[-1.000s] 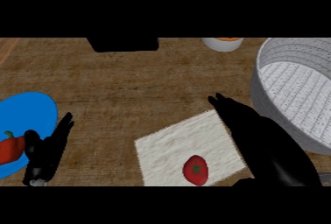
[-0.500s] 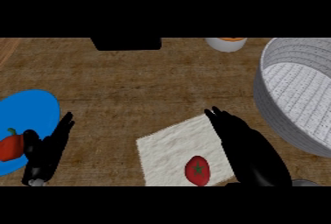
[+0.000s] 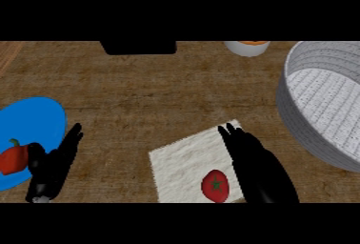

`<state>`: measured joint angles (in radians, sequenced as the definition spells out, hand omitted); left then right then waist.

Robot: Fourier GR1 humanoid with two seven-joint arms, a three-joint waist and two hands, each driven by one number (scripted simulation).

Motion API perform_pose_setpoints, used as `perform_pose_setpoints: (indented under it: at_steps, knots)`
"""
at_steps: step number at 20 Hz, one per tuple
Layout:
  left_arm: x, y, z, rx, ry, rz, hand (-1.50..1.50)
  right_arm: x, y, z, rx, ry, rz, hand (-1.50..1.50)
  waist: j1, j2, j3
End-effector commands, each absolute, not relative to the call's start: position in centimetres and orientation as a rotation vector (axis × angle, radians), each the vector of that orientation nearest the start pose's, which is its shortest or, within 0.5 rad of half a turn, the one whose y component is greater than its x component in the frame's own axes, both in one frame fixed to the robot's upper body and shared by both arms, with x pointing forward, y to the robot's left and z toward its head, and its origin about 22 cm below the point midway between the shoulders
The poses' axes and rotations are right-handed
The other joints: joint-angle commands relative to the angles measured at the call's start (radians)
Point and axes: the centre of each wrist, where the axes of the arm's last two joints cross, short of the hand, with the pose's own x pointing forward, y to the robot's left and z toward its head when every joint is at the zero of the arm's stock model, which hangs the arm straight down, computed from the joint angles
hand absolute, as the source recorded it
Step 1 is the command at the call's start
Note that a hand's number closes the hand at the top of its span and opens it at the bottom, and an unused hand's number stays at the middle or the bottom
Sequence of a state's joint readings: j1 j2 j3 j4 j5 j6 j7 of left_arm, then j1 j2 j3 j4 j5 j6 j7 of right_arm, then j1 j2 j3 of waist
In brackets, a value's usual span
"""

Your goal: Pick the tomato from the placemat and place it in the basket

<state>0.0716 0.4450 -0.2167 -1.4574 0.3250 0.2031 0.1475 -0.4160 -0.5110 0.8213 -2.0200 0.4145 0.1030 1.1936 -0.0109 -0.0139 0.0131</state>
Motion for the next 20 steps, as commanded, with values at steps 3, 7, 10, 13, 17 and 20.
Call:
perform_pose_setpoints:
  at_steps: [3, 7, 10, 13, 17, 20]
  knots:
    - [19.8, 30.2, -5.8, 0.167, -1.010, -0.004, 0.00, 19.7, -11.4, 12.3, -0.764, -0.967, 1.057, -1.50, -0.002, 0.014, -0.015]
    - [18.5, 29.2, -5.2, 0.158, -1.021, -0.024, 0.00, 19.2, -11.2, 10.9, -0.761, -0.951, 1.069, -1.50, 0.008, 0.011, -0.014]
    - [19.3, 29.1, -5.7, 0.167, -1.014, -0.044, 0.00, 19.1, -10.1, 9.4, -0.771, -0.935, 1.085, -1.50, 0.001, 0.015, -0.015]
    - [19.5, 29.9, -5.5, 0.154, -1.008, -0.047, 0.00, 20.0, -9.7, 8.3, -0.753, -0.869, 1.110, -1.50, 0.009, 0.017, -0.015]
    - [20.3, 30.8, -4.2, 0.156, -1.034, -0.032, 0.00, 19.1, -8.9, 7.4, -0.745, -0.815, 1.127, -1.50, 0.007, 0.014, -0.015]
    - [20.8, 30.5, -3.9, 0.162, -1.018, -0.035, 0.00, 20.0, -9.7, 6.5, -0.749, -0.799, 1.121, -1.50, 0.007, 0.015, -0.014]
